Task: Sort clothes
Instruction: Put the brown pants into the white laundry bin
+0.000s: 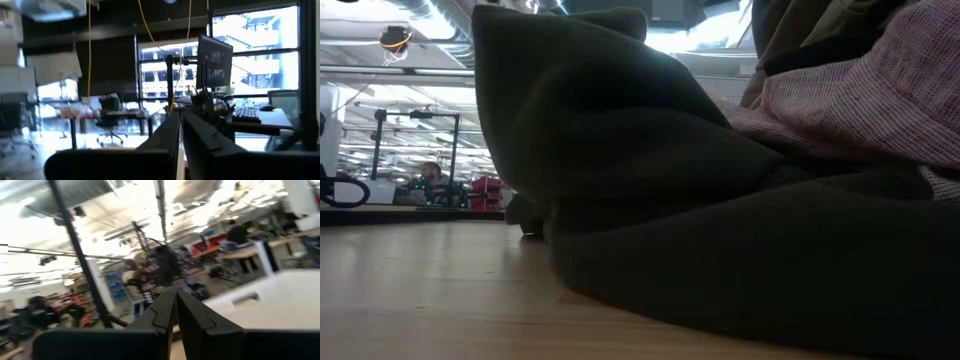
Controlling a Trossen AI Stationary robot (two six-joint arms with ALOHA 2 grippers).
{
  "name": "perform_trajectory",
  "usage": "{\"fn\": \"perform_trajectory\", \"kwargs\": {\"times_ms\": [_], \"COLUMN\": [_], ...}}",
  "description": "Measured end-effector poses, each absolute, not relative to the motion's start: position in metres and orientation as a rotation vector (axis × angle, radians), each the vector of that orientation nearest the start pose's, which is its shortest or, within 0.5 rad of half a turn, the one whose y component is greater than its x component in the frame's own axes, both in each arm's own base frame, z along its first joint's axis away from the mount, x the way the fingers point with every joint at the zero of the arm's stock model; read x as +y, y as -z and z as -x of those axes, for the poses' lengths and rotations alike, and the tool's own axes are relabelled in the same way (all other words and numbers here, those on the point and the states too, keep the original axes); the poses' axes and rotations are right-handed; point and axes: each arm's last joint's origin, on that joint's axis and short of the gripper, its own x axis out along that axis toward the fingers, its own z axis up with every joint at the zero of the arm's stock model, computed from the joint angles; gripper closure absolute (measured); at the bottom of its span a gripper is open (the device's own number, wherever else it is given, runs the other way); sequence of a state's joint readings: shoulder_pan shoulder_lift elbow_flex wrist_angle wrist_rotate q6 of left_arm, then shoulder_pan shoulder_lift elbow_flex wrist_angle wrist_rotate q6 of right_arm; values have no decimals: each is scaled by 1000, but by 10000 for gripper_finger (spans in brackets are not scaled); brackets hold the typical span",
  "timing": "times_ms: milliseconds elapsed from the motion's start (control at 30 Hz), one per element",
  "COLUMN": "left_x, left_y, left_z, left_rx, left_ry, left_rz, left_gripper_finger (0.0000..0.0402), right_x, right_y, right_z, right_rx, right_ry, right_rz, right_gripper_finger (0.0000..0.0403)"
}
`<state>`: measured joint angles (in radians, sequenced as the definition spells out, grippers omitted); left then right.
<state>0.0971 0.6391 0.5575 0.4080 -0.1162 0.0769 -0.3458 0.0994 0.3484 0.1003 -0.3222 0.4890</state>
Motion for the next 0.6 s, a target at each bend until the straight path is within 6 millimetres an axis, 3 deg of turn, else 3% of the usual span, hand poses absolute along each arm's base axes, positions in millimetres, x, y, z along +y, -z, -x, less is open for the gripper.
{"fn": "perform_trajectory", "kwargs": {"times_ms": [300,600], "left_x": [18,18], "left_y": [-328,-330], "left_z": [-150,-150], "left_rx": [-290,-308], "left_ry": [-212,-218], "left_rz": [-16,-48], "left_gripper_finger": [386,386], "right_x": [-18,-18], "right_y": [-344,-368], "right_z": [-79,-112], "right_rx": [-190,102], "right_ry": [-52,-37], "right_rz": [-305,-274], "right_gripper_finger": [368,368]}}
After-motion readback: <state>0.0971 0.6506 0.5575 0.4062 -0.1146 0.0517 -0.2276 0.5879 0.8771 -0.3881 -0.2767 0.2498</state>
